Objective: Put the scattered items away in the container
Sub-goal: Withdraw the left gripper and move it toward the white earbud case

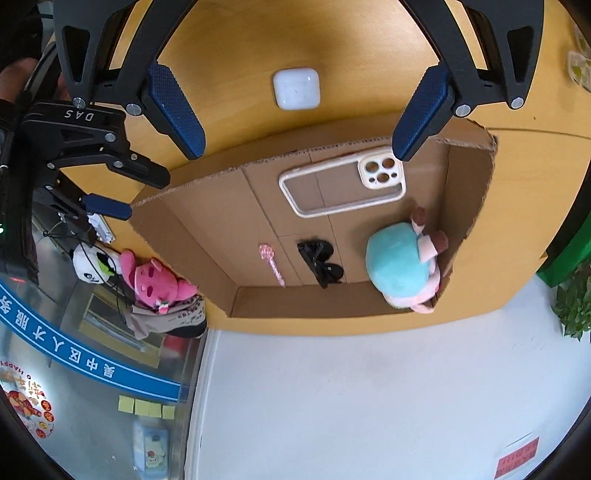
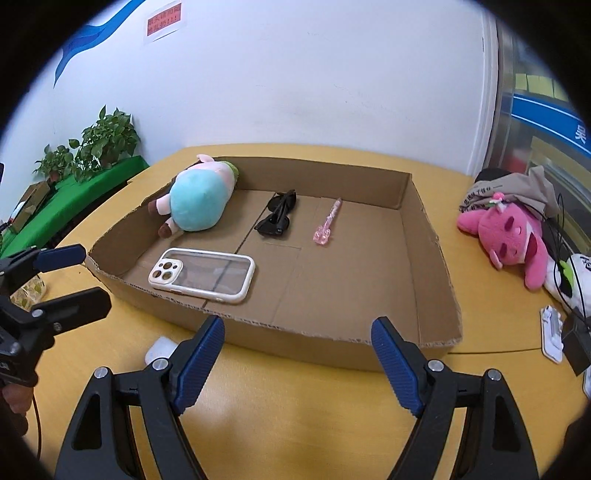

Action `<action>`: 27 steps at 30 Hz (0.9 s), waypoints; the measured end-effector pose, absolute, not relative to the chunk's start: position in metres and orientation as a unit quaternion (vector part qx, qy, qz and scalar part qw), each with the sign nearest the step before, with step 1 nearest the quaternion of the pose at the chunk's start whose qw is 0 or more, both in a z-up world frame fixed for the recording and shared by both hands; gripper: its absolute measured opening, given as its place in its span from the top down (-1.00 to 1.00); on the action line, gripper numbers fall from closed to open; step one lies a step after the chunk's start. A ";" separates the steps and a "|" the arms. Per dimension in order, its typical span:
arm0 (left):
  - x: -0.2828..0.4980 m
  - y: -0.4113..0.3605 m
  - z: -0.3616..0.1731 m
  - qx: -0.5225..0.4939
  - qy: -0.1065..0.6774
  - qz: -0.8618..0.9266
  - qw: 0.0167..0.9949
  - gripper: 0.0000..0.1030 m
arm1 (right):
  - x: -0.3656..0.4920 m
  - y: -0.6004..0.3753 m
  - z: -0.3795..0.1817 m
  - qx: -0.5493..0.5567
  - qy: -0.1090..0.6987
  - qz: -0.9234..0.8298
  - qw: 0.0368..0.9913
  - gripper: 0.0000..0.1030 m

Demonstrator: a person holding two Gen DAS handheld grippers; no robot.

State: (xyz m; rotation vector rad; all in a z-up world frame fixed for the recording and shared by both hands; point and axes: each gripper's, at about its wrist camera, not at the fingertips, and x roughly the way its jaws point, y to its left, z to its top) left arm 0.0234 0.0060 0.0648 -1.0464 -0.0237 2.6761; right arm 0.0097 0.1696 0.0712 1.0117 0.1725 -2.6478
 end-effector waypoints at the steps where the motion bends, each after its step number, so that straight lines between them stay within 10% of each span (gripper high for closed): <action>1: 0.024 0.008 0.063 -0.364 -0.007 0.922 0.135 -0.99 | 0.011 0.170 0.071 0.353 0.060 -0.921 0.151 -0.59; 27: 0.024 0.010 0.029 -0.407 -0.018 0.902 0.143 -0.88 | 0.015 0.174 0.057 0.371 0.048 -0.915 0.150 -0.59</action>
